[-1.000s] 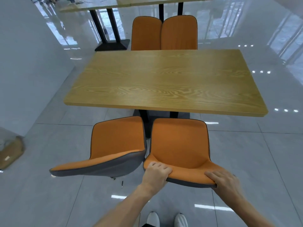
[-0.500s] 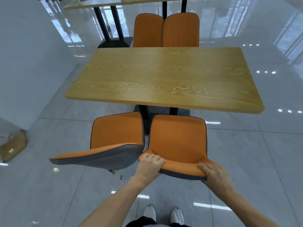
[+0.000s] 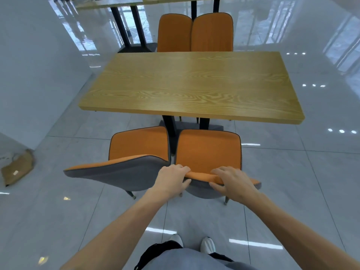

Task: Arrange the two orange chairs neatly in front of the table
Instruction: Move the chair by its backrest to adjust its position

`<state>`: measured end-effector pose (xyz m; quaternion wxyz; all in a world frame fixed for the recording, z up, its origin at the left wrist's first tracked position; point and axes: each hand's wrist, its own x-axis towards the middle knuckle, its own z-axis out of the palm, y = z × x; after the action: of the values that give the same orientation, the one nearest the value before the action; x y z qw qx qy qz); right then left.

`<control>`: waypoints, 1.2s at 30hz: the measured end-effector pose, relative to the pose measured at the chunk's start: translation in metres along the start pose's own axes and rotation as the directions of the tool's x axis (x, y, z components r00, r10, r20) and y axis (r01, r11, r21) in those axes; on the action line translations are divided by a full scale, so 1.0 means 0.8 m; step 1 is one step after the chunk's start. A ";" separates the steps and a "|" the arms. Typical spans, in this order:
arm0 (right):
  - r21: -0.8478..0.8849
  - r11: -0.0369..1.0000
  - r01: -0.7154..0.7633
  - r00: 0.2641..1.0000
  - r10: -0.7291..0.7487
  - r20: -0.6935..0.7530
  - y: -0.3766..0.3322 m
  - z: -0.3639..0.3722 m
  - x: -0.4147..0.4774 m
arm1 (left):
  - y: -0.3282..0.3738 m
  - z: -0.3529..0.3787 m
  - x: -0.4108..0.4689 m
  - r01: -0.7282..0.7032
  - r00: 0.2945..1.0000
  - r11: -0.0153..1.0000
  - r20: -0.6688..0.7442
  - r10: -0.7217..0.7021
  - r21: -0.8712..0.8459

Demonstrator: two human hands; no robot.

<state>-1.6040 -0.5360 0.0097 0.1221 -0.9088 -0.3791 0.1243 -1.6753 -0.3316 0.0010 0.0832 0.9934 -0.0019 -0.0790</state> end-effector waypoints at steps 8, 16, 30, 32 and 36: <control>-0.121 0.979 0.167 0.976 -0.181 -0.118 -0.109 -0.009 0.075 | -0.063 -0.041 -0.046 0.117 0.971 0.993 -0.211 -0.112 0.008; -0.158 0.959 0.237 0.970 -0.243 -0.025 -0.225 0.046 0.159 | -0.196 -0.036 -0.096 0.252 0.950 0.967 -0.195 -0.242 0.029; -0.229 0.972 0.047 0.996 -0.027 0.091 -0.323 0.129 0.273 | -0.420 0.008 -0.121 0.198 0.980 0.980 -0.002 -0.198 0.037; -0.282 0.959 0.029 0.997 -0.008 0.076 -0.328 0.124 0.276 | -0.436 0.012 -0.117 0.192 0.981 0.980 -0.008 -0.192 0.048; -0.323 0.946 -0.031 0.995 0.059 0.079 -0.335 0.125 0.272 | -0.446 0.016 -0.113 0.131 0.991 0.990 -0.028 -0.130 0.059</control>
<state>-1.6638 -0.1836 -0.0282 -0.0473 -0.9186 -0.3785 0.1035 -1.7696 0.0195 -0.0565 0.0474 0.9943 0.0618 -0.0724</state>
